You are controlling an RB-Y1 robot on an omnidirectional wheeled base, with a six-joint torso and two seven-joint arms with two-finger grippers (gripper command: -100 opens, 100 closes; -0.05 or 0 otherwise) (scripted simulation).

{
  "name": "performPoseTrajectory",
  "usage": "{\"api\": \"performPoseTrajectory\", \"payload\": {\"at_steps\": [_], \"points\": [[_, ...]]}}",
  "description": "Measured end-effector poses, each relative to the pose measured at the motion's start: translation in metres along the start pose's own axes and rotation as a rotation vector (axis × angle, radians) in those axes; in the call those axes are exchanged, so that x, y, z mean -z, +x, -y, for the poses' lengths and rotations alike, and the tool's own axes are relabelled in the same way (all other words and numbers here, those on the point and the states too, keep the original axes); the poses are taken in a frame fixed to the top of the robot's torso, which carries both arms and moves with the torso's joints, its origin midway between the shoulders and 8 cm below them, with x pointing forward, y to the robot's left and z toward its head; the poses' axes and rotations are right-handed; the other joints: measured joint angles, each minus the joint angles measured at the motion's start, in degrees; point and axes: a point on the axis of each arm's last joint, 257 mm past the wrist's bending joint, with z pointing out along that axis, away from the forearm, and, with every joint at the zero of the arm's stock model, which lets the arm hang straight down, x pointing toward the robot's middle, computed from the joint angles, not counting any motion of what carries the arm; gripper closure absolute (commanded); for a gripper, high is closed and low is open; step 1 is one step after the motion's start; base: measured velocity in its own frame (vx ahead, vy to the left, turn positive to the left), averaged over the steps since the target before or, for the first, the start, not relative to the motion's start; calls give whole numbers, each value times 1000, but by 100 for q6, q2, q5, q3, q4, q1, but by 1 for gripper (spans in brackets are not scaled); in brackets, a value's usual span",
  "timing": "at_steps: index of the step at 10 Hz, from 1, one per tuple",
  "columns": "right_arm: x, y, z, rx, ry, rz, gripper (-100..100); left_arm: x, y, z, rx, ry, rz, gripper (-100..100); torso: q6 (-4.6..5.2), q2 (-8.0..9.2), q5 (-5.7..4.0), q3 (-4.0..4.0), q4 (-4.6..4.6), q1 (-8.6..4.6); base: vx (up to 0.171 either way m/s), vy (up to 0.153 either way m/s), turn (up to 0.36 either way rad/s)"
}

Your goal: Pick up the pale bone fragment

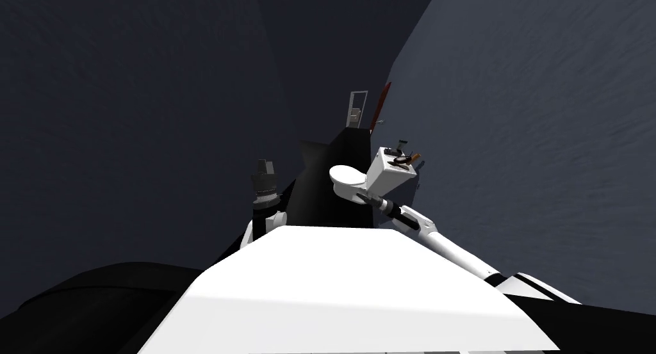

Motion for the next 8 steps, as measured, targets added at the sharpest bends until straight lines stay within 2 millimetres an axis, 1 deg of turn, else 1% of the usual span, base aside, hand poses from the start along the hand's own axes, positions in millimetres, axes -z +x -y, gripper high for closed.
{"api": "performPoseTrajectory", "payload": {"at_steps": [1,3,4,7,8], "points": [[9,4,8,32,13,-42,-100,0,0,0,0,0,0,0,-2,-1,1,0,0,3,-44,33,105],[23,7,23,59,43,-84,-100,0,0,0,0,0,0,0,2,-7,-2,-4,-1,-7,-14,6,-11],[28,10,29,59,56,-90,-100,0,0,0,0,0,0,0,2,-13,-3,-7,-3,-12,-27,17,212],[57,15,56,138,99,-192,-100,0,0,0,0,0,0,0,-3,-7,0,-4,-1,-1,-32,30,120],[72,11,65,159,122,-222,-100,0,0,0,0,0,0,0,3,-8,1,-4,-1,-2,-6,15,-40]]}}
